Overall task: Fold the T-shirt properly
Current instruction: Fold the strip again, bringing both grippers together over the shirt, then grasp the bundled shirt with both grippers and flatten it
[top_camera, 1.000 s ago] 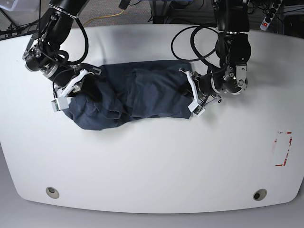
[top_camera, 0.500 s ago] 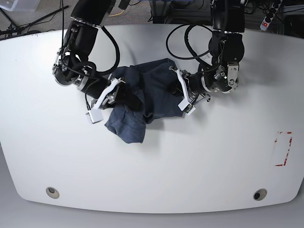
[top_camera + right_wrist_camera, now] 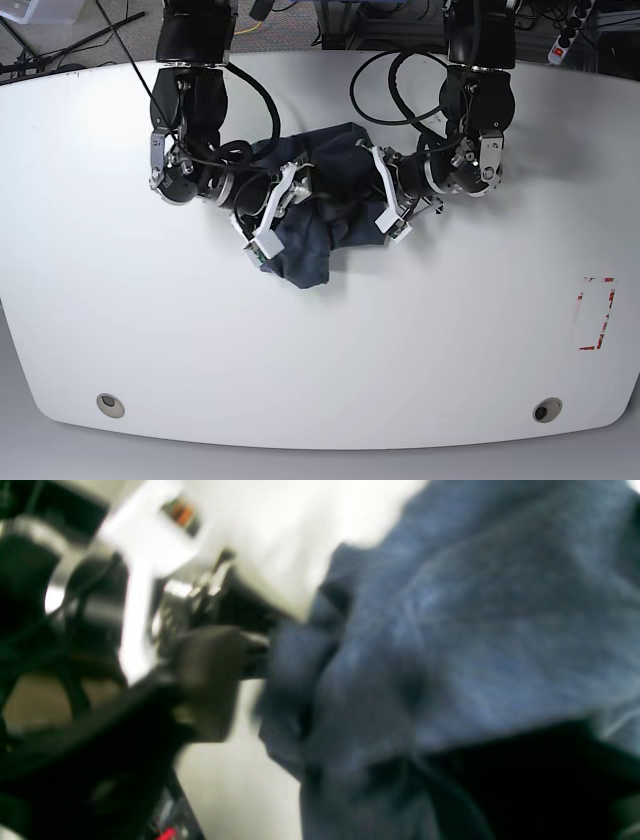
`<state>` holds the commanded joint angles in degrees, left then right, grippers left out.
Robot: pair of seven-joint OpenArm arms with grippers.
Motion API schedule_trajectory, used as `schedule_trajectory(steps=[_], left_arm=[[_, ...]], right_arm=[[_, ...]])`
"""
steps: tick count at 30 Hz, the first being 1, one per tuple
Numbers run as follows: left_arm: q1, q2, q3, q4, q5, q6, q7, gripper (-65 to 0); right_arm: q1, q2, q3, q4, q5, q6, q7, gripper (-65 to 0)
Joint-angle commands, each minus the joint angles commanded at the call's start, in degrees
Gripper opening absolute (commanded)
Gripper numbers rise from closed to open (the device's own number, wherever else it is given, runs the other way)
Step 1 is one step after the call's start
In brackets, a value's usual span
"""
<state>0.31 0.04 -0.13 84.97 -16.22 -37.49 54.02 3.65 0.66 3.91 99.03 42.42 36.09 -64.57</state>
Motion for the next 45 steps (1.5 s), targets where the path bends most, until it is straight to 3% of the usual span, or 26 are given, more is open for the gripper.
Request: schedule_trajectory(steps=[7,15,18,22,25,30,40,45], left_arm=[[1.1,1.0,-8.0,5.9,-11.7,0.0,0.4,-53.7],[9.8,-11.7,-20.7,16.6,-25.6,0.0,0.9,-53.7],[12.0,-14.7,-24.4,16.4,-28.3,0.0,0.9,-53.7],[13.4,-17.0,-26.5,16.5,-28.7,0.0,0.9,-53.7],[13.9,-17.7,-26.5,16.5,-28.7,0.0,0.8,-53.7],[13.7,-17.3,-26.4,16.5,-28.7,0.1,0.8,-53.7],[11.6,-17.4,-18.5,16.7,-28.2,0.4,0.5,-53.7],[10.7,-17.3,-11.6,18.1,-21.2,0.2,0.5,-53.7]], right_arm=[[0.1,-1.8,-2.8,3.6,0.0,0.00,1.4,-15.4],[1.0,-2.8,-3.3,1.2,-0.1,0.00,2.8,-16.8],[1.0,-3.6,-7.9,-1.7,-0.1,0.00,4.5,-16.8],[0.7,-3.5,-16.2,-5.4,-0.1,0.00,10.8,-16.8],[0.7,-3.3,-19.8,-6.5,-0.1,-0.09,12.7,-16.8],[-1.3,-2.6,-19.5,0.4,-0.1,-0.09,12.7,-16.8],[-4.0,5.4,-11.1,5.2,0.0,-0.09,12.7,-16.8],[-3.9,7.1,-11.3,0.8,-0.1,-0.09,13.0,-16.8]])
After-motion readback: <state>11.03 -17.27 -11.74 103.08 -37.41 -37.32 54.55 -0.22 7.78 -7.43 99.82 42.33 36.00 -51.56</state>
